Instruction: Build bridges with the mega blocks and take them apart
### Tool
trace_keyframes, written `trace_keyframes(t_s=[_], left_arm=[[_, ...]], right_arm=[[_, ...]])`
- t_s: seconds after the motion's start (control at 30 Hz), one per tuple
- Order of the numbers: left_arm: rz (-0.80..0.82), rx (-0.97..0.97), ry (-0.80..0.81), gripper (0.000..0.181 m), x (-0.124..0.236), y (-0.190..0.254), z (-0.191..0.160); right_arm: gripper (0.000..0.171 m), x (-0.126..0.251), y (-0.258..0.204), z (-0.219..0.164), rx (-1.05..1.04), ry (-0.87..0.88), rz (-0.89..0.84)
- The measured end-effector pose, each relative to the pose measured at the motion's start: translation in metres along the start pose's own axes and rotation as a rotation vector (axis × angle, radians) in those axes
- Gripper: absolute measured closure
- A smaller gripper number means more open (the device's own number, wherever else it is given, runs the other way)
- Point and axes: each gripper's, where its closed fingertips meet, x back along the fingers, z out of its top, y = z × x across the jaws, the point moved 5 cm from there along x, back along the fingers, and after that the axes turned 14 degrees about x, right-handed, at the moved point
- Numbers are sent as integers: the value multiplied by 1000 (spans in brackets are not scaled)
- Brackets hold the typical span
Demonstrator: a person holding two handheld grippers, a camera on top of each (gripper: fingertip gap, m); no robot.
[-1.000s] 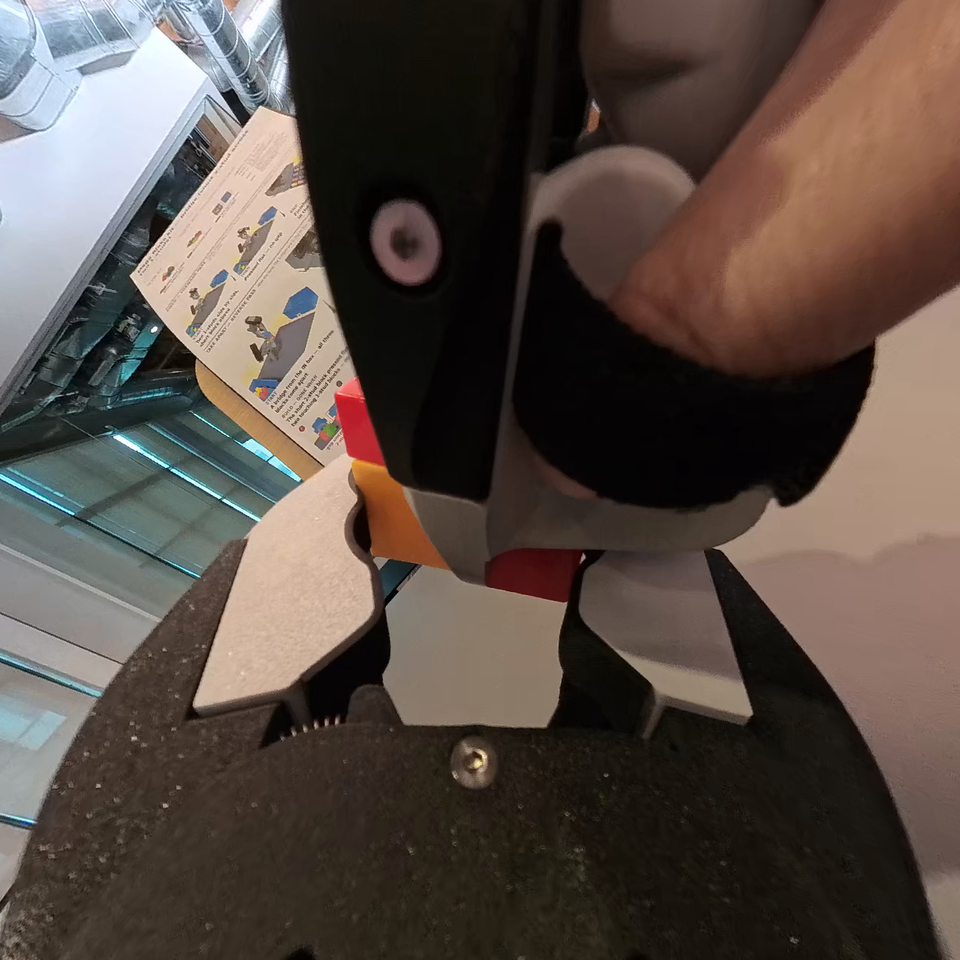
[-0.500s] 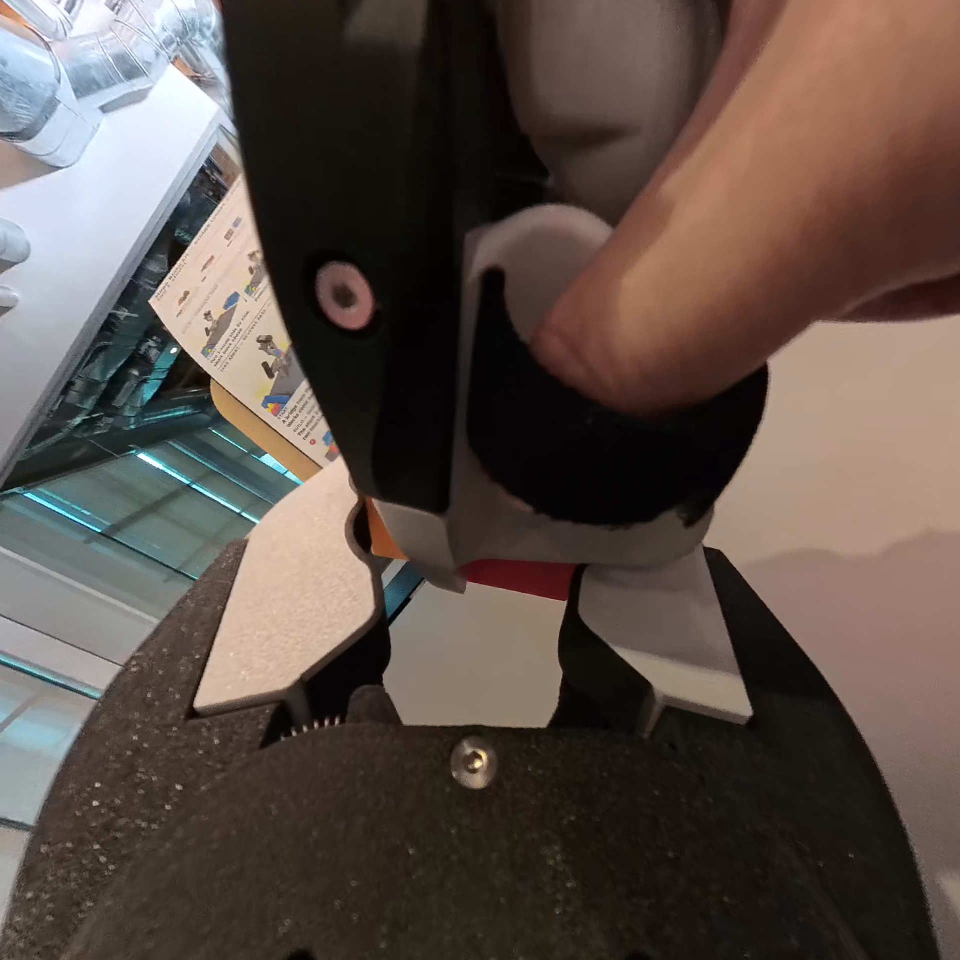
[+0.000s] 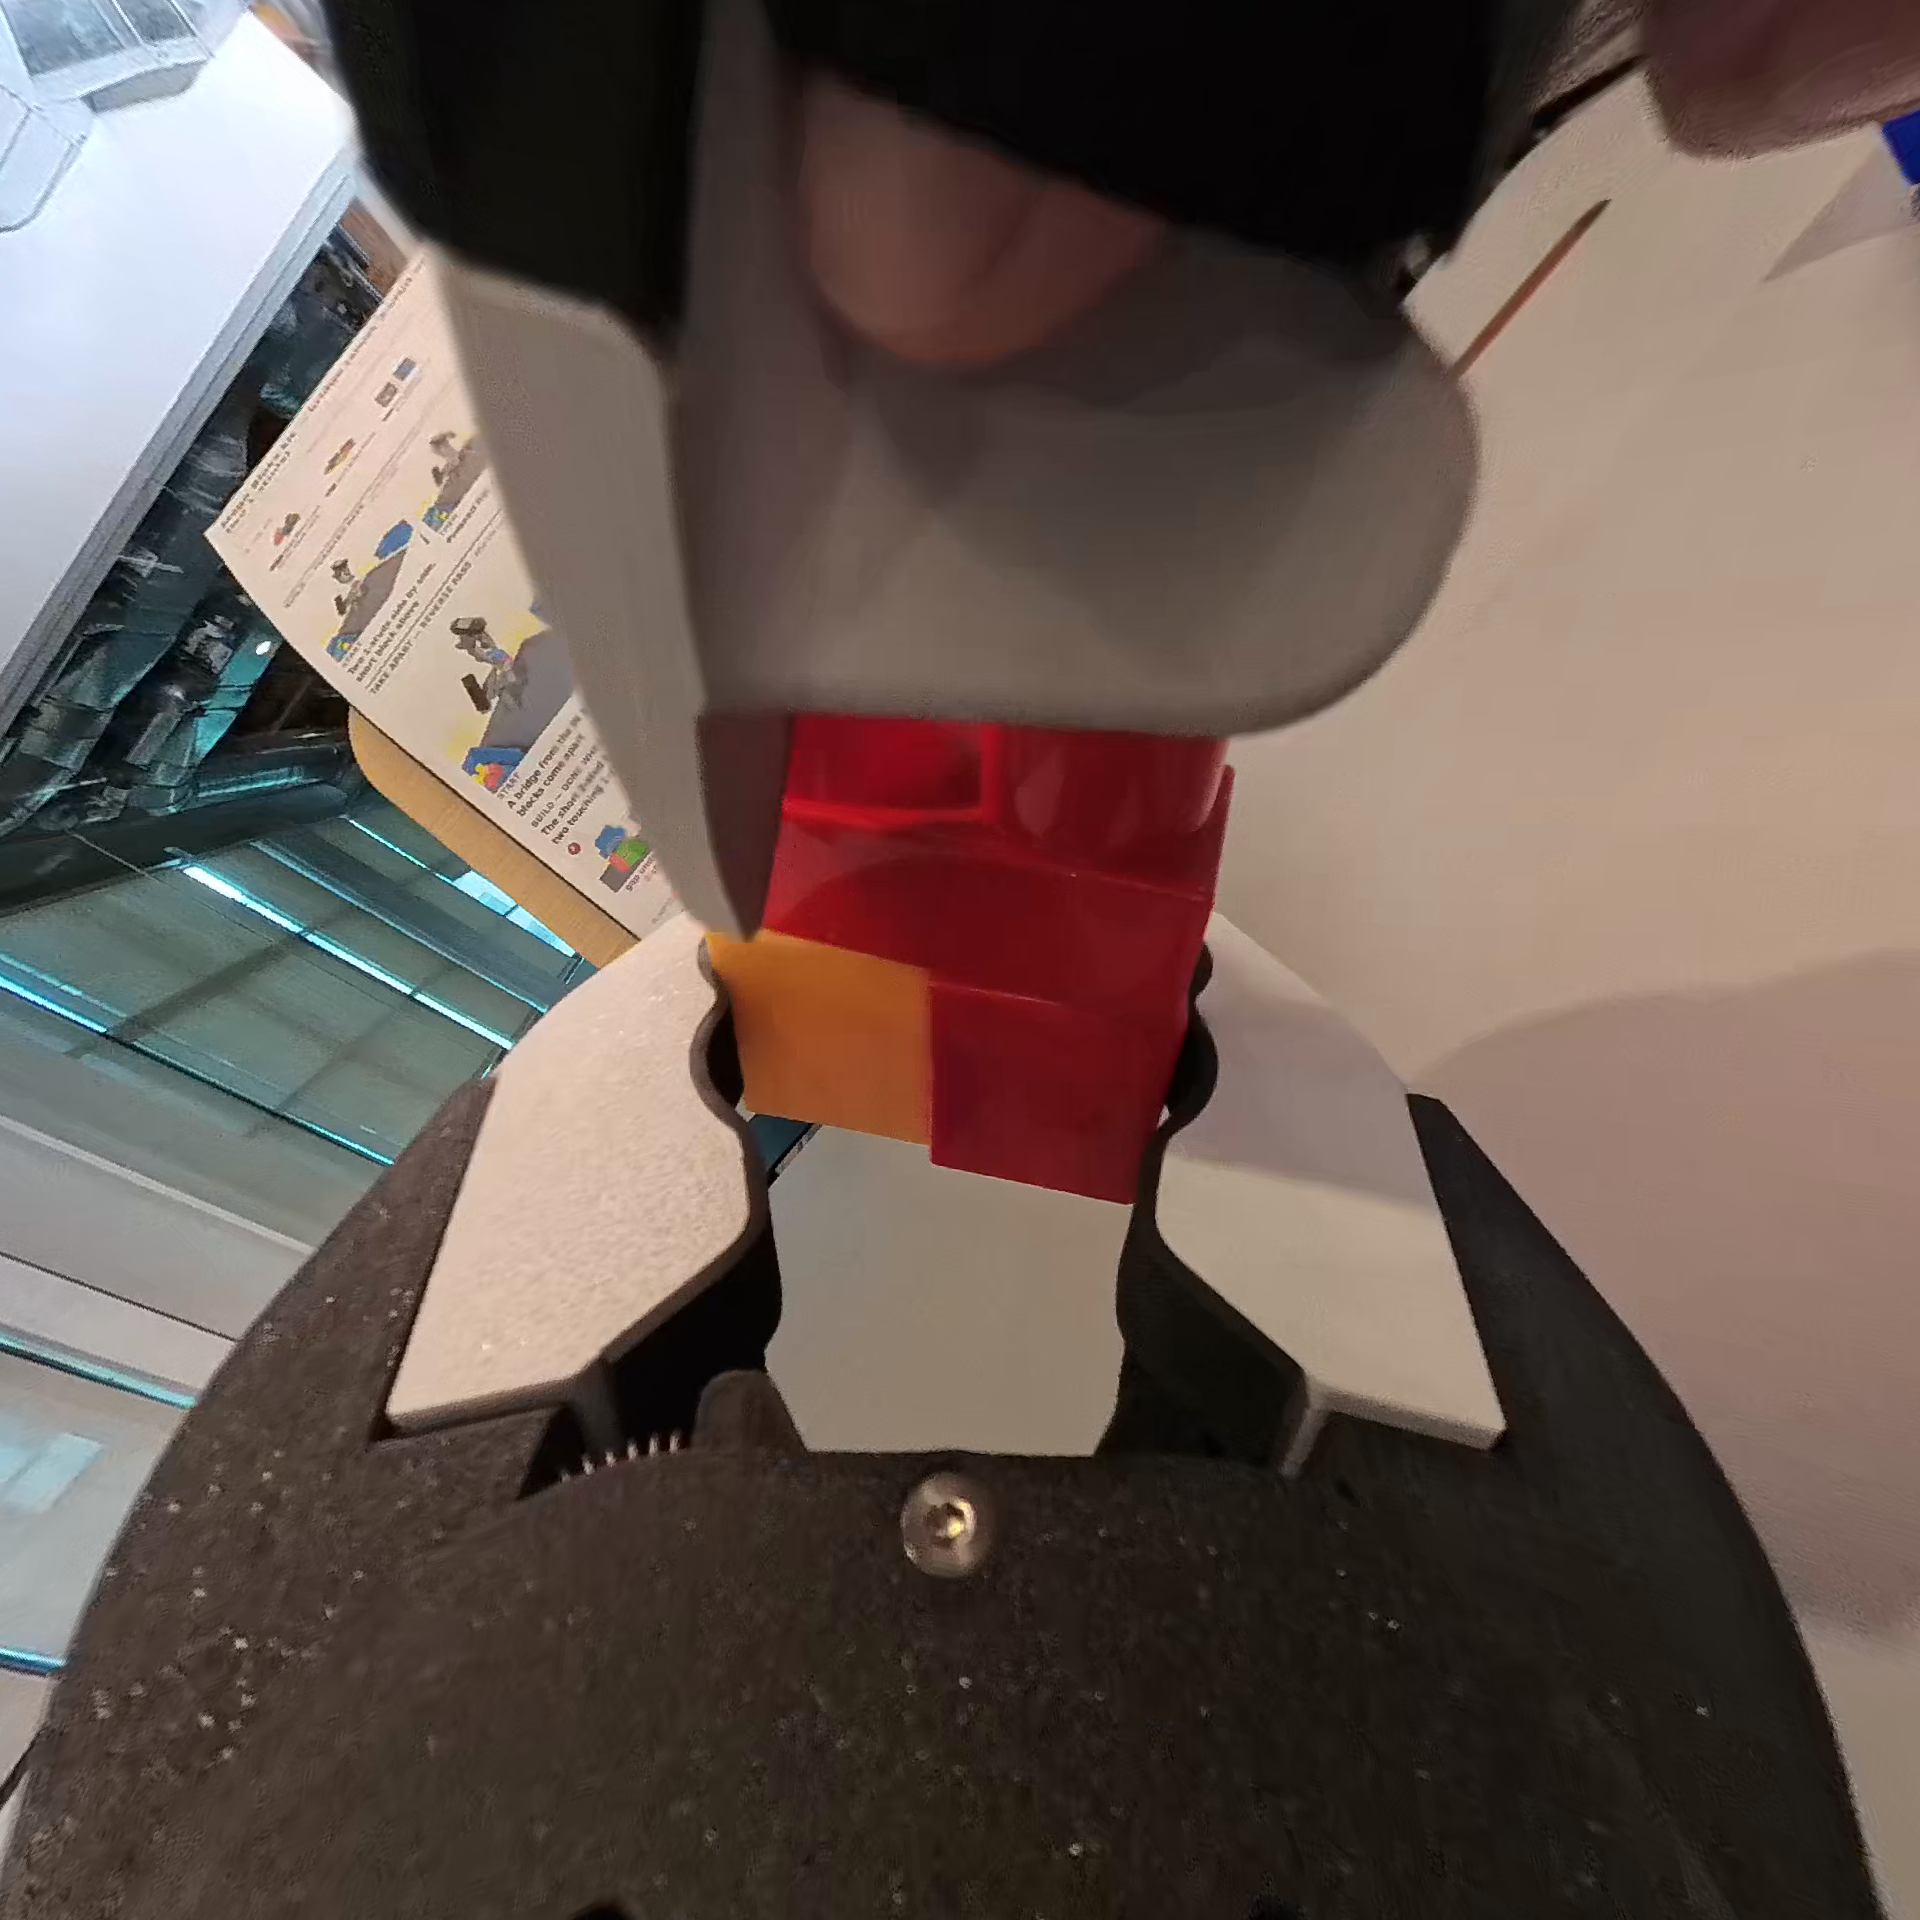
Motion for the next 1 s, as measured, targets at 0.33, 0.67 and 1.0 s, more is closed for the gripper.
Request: trace_keyframes(t_s=[0.33,0.67,1.0], left_arm=[[-10,-33,0,101,1,5,-1],[-440,359,59,101,8,10,4],[-1344,974,263,100,53,2,41]], right_arm=[[134,-16,-2,-2,49,-142,-21],[116,30,-1,-3,-106,151,88],[79,44,-3,-31,-692,386,514]])
